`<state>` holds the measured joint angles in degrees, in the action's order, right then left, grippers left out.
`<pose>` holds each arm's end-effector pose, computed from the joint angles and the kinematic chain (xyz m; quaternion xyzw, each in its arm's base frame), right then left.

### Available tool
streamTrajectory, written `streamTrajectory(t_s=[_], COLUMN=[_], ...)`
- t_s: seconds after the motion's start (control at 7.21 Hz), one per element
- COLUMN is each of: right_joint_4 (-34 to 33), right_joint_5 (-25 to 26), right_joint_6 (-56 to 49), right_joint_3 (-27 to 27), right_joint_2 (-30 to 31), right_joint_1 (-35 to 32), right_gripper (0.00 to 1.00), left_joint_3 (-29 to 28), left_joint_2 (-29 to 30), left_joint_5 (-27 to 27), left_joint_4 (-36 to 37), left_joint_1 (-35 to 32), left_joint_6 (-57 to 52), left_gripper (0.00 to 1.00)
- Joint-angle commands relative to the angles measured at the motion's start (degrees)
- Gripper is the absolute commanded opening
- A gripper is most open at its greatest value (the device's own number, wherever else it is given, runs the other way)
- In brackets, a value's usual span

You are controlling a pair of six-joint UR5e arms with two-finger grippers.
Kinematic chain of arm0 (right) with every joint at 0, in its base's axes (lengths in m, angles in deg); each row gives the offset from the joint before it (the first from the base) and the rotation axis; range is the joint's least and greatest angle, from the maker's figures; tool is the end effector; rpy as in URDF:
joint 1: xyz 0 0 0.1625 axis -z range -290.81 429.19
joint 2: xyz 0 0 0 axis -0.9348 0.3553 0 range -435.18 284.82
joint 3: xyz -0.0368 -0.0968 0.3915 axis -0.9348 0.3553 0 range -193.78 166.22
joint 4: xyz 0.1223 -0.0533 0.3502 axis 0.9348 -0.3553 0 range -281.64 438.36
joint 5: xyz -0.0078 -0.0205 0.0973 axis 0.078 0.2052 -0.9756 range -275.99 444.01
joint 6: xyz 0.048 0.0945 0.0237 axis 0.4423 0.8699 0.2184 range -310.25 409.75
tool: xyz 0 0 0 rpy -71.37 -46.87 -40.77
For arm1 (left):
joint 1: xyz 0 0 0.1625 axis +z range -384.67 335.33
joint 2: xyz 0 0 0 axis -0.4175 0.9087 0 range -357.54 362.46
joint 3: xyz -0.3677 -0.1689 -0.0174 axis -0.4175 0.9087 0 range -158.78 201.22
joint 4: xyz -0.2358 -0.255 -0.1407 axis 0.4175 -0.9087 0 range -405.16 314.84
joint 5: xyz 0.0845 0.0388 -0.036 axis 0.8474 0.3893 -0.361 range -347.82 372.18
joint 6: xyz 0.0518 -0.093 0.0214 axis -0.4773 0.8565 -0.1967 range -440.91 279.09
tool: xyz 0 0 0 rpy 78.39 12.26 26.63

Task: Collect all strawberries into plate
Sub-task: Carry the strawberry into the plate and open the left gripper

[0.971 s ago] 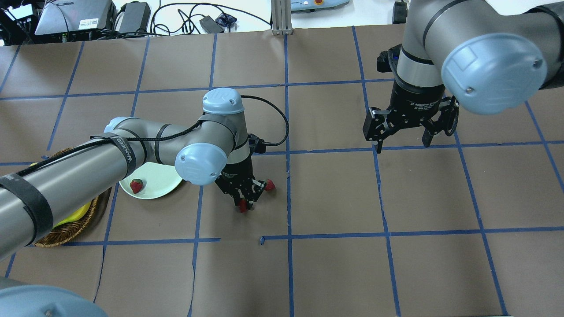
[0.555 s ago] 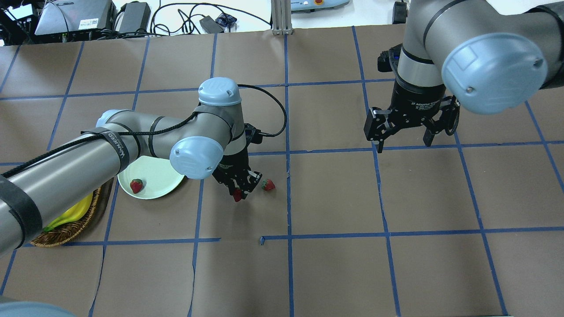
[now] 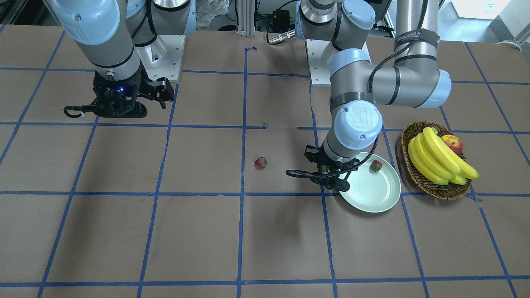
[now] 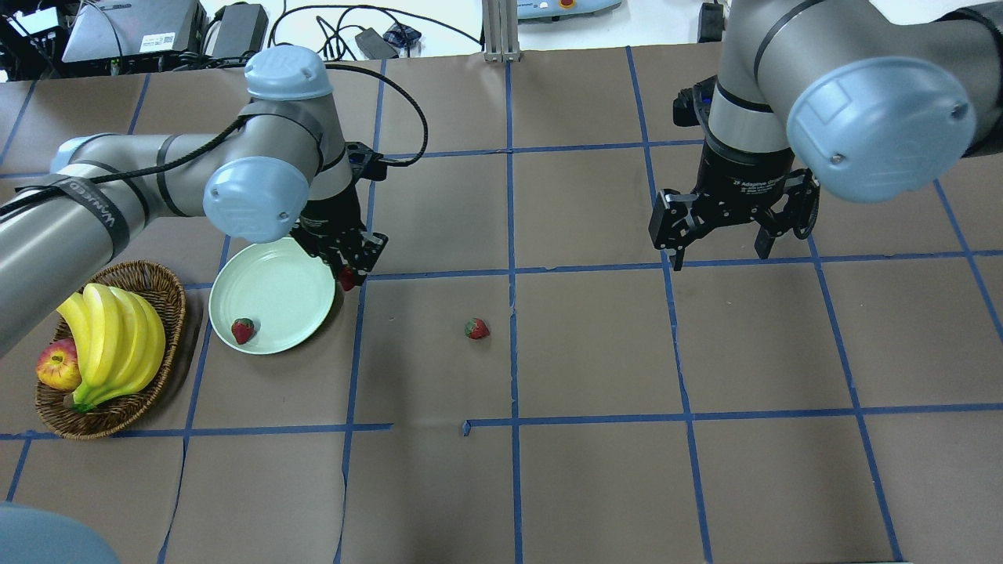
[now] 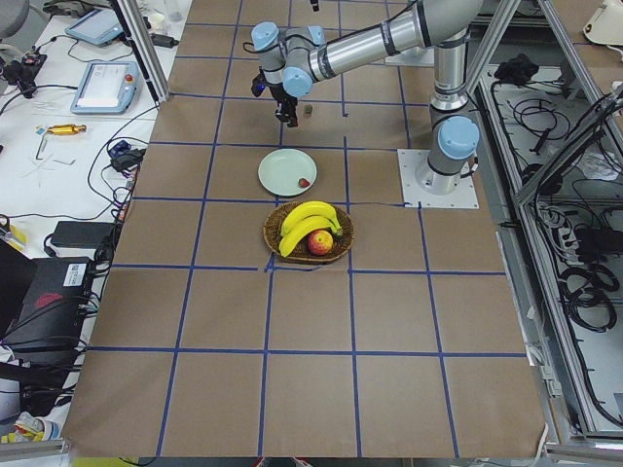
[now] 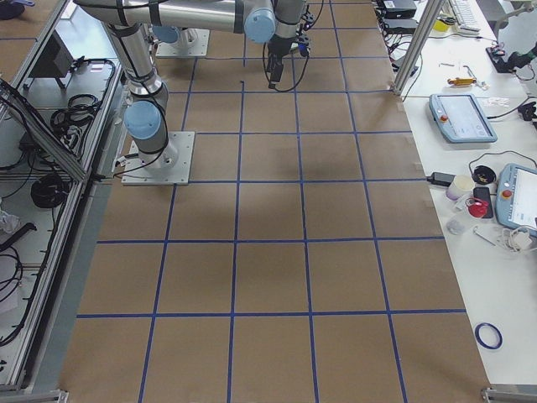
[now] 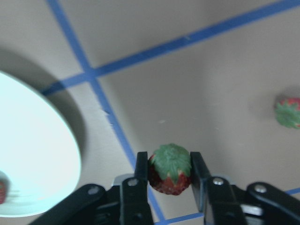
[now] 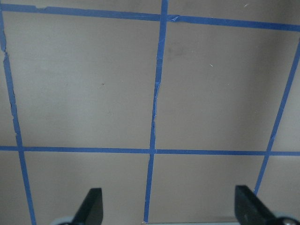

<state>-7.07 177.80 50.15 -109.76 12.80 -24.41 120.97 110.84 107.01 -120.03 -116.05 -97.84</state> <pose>0.1532 -0.4261 0.3909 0.0313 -0.9930 -0.1082 0.0367 -0.1363 -0.5062 0.2539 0.1627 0.9793 0.1177 0.0262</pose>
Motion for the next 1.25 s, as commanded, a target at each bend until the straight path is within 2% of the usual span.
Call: streamTrajectory(t_s=[0.0, 0.28, 0.42, 0.55, 0.69, 0.83, 1.11], right_joint_4=[0.0, 0.0, -0.1, -0.1, -0.1, -0.4, -0.3], right_joint_5=[0.0, 0.0, 0.0, 0.0, 0.0, 0.0, 0.1], right_joint_6=[0.2, 0.5, 0.3, 0.0, 0.0, 0.0, 0.3], right_joint_3=[0.0, 0.0, 0.1, 0.1, 0.1, 0.1, 0.0], right_joint_2=[0.0, 0.1, 0.0, 0.0, 0.0, 0.0, 0.0], right_joint_1=[0.0, 0.0, 0.0, 0.0, 0.0, 0.0, 0.0], right_gripper=[1.0, 1.0, 1.0, 1.0, 1.0, 1.0, 1.0], left_joint_3=[0.6, 1.2, 1.2, 1.2, 1.2, 1.1, 0.5], left_joint_2=[0.4, 1.7, 2.5, 3.1, 3.3, 3.3, 2.0], left_joint_5=[3.1, 6.3, 6.2, 5.7, 5.7, 5.7, 5.6], left_joint_4=[0.2, 0.7, 0.8, 1.6, 1.7, 1.7, 1.7], left_joint_1=[8.0, 10.4, 10.5, 10.5, 10.5, 10.5, 10.0], left_joint_6=[-12.3, -16.1, -15.8, -15.5, -15.4, -15.6, -15.2], left_gripper=[0.0, 0.0, 0.0, 0.44, 0.81, 0.9, 0.93])
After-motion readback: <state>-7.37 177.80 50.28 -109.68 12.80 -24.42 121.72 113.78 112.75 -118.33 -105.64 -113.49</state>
